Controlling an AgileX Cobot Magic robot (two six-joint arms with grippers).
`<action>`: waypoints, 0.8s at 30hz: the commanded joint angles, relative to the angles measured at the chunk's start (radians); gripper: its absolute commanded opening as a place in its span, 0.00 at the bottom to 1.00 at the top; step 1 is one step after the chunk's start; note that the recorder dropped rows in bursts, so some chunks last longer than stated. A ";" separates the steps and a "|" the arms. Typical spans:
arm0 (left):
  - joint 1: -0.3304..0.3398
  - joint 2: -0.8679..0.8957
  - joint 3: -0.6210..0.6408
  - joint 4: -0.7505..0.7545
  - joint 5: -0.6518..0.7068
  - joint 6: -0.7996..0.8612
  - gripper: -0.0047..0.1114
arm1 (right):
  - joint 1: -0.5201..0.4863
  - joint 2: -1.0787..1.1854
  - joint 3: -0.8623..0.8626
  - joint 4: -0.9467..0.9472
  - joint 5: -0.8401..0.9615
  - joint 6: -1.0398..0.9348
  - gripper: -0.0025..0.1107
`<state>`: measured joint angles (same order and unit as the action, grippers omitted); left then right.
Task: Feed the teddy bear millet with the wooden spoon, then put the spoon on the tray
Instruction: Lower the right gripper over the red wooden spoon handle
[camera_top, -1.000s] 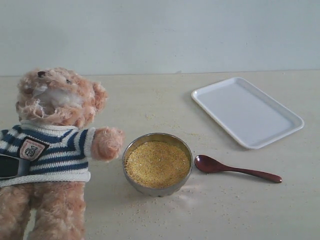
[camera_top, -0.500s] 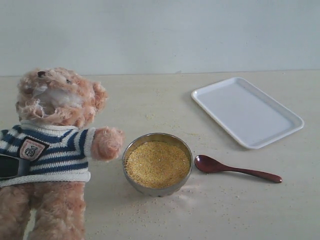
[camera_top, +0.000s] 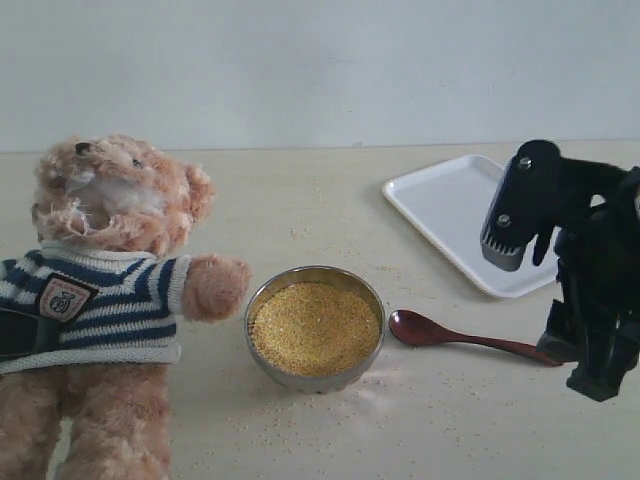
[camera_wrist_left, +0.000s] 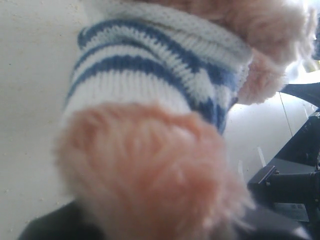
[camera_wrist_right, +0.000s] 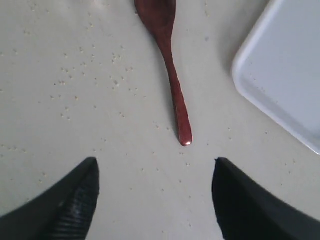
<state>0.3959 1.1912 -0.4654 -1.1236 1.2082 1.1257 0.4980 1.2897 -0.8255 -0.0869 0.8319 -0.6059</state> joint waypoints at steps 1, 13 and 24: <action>0.002 -0.010 0.002 -0.023 0.013 -0.001 0.08 | 0.002 0.075 -0.005 -0.020 -0.055 -0.039 0.58; 0.002 -0.010 0.002 -0.023 0.013 -0.001 0.08 | -0.125 0.330 -0.190 0.199 0.101 -0.310 0.58; 0.002 -0.010 0.002 -0.023 0.013 0.001 0.08 | -0.189 0.506 -0.306 0.170 0.137 -0.391 0.58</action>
<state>0.3959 1.1912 -0.4654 -1.1236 1.2082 1.1257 0.3194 1.7609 -1.1147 0.1098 0.9611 -0.9792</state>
